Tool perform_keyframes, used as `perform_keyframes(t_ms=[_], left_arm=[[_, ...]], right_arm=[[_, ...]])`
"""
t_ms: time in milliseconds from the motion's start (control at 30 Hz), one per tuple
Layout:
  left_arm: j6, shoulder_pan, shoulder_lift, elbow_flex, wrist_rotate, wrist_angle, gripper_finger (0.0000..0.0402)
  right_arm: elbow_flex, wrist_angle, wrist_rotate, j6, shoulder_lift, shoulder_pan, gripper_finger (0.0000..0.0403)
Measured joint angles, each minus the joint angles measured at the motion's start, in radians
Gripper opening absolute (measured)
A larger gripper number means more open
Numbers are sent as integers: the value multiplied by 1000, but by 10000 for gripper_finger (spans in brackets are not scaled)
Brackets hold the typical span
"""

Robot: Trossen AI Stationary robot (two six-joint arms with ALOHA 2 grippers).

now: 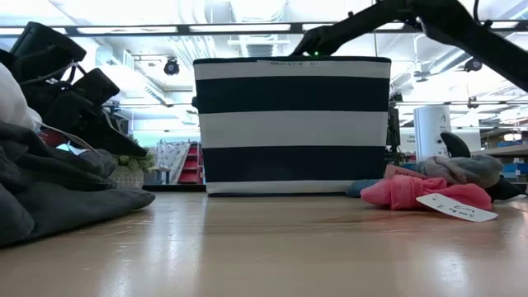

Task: Sort clothes
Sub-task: Put the white polo shirt into the laundry bin, then put the white socks into the laundry bin

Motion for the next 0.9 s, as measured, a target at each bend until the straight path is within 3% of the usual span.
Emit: perform_keyframes(t_ms=[133,400,567,733,900], left_arm=[[7,0,0,0,0,1,114],[6,-1,0,1,42,54,119],[53,-2,0,58,86,40,136],[182,-5,19,165,157,-11,143],[213,-37,65,307,201,-164,124]], right_arm=[[-1,-7,20,8,-5,8,63],[6,-37,59,3,-157,55,170],[7,-43,59,3,-304,92,200],[7,-47,64,5,-457,124,167],[-25,-54,51,-13,-581,164,65]])
